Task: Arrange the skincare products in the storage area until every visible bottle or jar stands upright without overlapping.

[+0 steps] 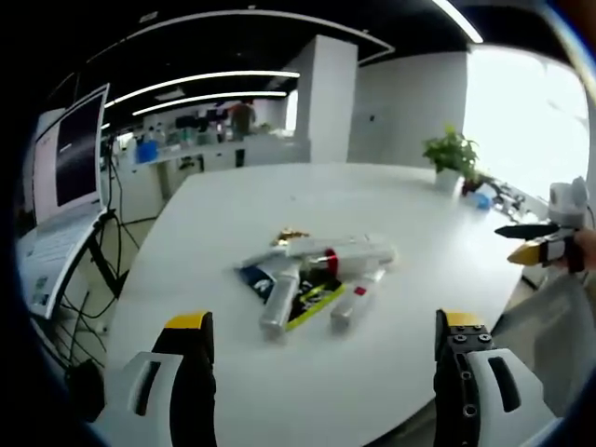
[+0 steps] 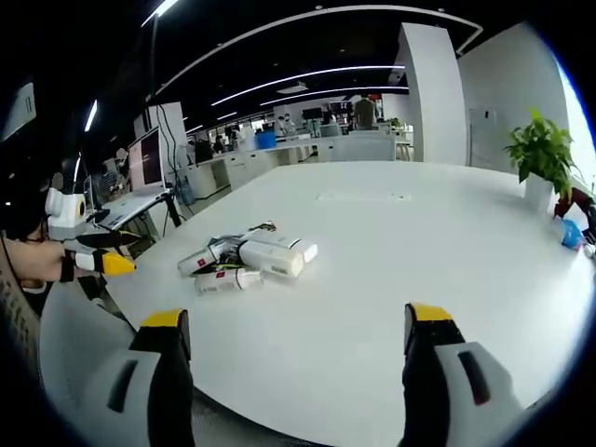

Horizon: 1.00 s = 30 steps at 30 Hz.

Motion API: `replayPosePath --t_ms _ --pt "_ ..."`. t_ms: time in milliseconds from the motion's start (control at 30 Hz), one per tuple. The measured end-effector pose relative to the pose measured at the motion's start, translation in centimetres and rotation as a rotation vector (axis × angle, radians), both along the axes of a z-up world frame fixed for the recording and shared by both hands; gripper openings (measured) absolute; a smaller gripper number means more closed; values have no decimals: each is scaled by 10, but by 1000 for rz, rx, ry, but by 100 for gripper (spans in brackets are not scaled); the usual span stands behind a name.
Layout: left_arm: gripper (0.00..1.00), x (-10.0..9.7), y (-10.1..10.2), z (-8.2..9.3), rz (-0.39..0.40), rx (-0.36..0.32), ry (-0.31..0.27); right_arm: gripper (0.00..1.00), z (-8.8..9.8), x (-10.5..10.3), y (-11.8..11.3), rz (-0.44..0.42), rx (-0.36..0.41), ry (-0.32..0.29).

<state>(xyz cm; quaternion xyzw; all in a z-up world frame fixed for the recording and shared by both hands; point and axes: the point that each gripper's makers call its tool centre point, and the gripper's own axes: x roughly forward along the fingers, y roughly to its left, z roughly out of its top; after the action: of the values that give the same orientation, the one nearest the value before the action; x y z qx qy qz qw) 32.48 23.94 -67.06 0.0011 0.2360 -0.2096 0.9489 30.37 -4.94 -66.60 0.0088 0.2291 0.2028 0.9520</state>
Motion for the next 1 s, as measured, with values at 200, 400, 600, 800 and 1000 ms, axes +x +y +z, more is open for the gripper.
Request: replayPosePath --t_ms 200,400,600,800,1000 --pt "97 0 0 0 -1 3 1 95 0 0 0 -1 0 0" --pt "97 -1 -1 0 -10 11 0 95 1 -1 1 4 0 3" --pt "97 0 -1 0 -7 9 -1 95 2 -1 4 15 5 8" --pt "97 0 -1 0 -8 6 -1 95 0 2 12 60 -4 23" --pt "97 -1 -3 0 -25 15 -4 95 -5 8 14 81 -19 32"
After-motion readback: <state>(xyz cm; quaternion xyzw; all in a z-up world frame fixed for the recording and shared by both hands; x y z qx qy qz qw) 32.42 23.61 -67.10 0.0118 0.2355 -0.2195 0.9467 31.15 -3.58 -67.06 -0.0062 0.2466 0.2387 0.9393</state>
